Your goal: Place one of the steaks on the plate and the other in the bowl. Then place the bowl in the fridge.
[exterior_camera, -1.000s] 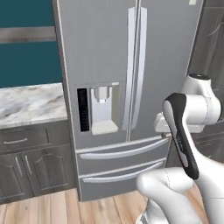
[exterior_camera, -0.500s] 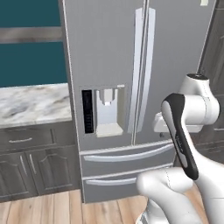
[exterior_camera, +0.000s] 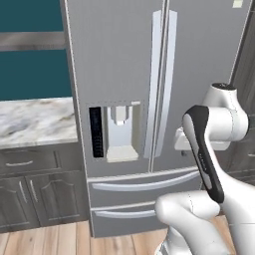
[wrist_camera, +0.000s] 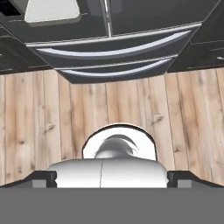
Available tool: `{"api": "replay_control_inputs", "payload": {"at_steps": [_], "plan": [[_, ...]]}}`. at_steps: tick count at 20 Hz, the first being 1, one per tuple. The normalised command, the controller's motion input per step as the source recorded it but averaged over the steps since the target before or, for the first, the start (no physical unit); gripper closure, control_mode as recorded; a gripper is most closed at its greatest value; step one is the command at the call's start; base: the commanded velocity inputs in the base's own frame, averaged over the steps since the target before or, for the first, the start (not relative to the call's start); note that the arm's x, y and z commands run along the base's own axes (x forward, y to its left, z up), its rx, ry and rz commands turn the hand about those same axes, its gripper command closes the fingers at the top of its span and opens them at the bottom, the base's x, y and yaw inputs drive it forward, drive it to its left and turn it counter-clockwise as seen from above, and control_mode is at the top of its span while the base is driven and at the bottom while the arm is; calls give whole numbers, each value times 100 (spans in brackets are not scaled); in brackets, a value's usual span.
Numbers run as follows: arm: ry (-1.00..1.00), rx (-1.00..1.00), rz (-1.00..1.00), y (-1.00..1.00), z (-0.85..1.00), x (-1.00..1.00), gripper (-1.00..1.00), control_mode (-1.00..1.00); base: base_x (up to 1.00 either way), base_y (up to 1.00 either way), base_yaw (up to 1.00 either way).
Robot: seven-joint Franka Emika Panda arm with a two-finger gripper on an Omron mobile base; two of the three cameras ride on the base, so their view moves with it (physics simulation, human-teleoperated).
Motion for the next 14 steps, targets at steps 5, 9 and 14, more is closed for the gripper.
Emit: {"api": "replay_control_inputs", "payload": {"at_steps": [5, 9, 14], "plan": [[0, 0, 0, 0, 0, 0, -100, 100, 1, -5, 0], [0, 0, 0, 0, 0, 0, -100, 100, 0, 0, 0], [-20, -5, -1, -1, 0, 6, -100, -100, 1, 0, 0]]}}
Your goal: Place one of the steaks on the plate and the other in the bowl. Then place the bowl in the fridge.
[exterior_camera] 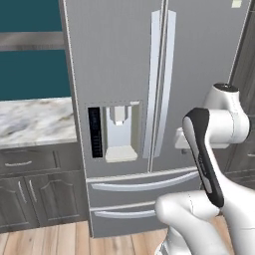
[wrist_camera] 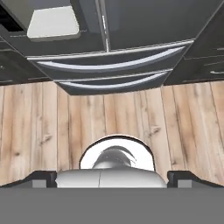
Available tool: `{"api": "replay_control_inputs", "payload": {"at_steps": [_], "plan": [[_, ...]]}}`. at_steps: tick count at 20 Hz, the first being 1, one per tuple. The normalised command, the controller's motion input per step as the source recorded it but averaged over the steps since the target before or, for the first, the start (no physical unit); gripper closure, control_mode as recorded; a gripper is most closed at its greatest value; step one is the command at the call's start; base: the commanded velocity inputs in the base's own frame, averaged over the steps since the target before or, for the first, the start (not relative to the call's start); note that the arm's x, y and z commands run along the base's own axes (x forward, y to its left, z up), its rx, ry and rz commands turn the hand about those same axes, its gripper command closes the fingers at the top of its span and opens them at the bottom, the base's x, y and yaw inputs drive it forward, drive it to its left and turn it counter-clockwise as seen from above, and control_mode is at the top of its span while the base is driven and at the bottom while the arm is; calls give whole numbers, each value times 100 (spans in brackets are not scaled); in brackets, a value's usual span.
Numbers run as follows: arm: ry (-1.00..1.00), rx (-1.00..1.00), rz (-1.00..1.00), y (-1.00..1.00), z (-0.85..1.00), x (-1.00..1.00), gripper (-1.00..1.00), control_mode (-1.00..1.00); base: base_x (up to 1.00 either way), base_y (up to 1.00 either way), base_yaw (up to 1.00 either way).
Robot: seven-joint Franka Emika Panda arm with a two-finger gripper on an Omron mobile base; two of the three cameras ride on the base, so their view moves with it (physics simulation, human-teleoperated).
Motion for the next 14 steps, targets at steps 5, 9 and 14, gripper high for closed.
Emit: {"api": "replay_control_inputs", "payload": {"at_steps": [5, 9, 14], "plan": [[-51, -21, 1, -11, 15, 27, -100, -100, 0, 0, 0], [-49, -13, 0, -6, 53, 46, -100, -100, 0, 0, 0], [-25, 10, 1, -19, 58, 50, -100, -100, 0, 0, 0]]}}
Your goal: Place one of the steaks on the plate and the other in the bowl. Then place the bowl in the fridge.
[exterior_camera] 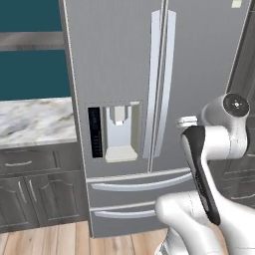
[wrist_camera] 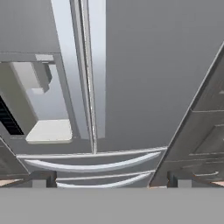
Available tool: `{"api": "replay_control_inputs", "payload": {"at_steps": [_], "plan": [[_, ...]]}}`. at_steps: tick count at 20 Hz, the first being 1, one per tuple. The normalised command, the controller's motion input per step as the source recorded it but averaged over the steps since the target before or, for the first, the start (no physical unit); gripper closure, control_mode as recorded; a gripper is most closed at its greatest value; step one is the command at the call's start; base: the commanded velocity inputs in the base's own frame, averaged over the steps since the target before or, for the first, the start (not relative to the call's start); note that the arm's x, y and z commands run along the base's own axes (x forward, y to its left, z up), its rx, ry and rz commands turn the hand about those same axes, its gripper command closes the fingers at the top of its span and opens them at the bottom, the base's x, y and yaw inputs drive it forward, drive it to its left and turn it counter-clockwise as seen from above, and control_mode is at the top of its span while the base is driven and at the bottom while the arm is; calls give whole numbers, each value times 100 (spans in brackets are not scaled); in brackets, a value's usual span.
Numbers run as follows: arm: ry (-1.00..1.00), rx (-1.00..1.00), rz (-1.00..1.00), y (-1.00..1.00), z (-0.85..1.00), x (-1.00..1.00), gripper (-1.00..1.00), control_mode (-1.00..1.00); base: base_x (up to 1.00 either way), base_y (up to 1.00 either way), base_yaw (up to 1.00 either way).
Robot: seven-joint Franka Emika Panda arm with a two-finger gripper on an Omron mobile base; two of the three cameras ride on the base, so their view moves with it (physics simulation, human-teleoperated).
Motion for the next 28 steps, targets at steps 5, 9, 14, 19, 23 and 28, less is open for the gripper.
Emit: {"api": "replay_control_inputs", "payload": {"at_steps": [5, 9, 14, 19, 23, 28], "plan": [[0, 15, 0, 0, 63, 40, -100, -100, 0, 0, 0], [2, 2, 0, 0, 30, 19, -100, -100, 0, 0, 0], [0, 0, 0, 0, 0, 44, -100, -100, 0, 0, 0], [-2, 0, 0, 0, -8, 64, -100, -100, 0, 0, 0], [-1, 0, 0, 0, -5, 83, -100, -100, 0, 0, 0], [0, -1, 3, 0, -4, 89, -100, -100, 0, 0, 0]]}}
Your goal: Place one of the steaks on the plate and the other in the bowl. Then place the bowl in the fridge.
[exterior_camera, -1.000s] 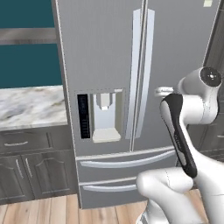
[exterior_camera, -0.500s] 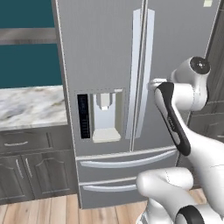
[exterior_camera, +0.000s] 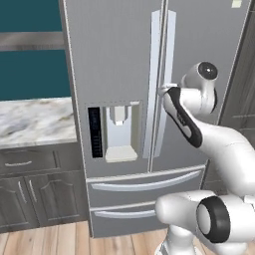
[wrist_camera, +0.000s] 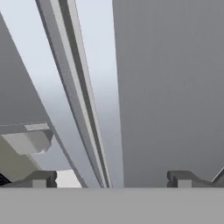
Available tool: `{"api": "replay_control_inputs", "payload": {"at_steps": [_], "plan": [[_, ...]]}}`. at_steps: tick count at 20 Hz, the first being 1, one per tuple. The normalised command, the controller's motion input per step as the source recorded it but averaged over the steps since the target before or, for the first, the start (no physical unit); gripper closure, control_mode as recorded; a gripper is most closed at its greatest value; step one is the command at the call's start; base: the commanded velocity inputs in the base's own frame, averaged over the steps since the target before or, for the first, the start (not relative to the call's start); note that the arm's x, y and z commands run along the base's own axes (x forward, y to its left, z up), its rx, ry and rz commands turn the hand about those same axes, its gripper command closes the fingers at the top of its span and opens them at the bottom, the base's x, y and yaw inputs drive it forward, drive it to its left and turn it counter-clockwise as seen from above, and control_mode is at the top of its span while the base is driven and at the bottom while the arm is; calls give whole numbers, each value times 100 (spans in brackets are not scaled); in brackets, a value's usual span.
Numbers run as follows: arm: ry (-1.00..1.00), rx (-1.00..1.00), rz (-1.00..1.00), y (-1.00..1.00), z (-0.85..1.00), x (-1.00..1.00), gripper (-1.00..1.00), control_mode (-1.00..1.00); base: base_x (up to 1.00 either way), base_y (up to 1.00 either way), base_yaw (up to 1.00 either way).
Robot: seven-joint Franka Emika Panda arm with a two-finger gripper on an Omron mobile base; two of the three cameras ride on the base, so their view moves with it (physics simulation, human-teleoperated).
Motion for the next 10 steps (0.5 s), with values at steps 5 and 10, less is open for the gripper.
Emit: {"api": "replay_control_inputs", "payload": {"at_steps": [5, 10], "plan": [[0, -2, 5, -1, -7, 78, -100, -100, 0, 0, 0], [0, -5, 4, -8, -18, 68, -100, -100, 0, 0, 0]]}}
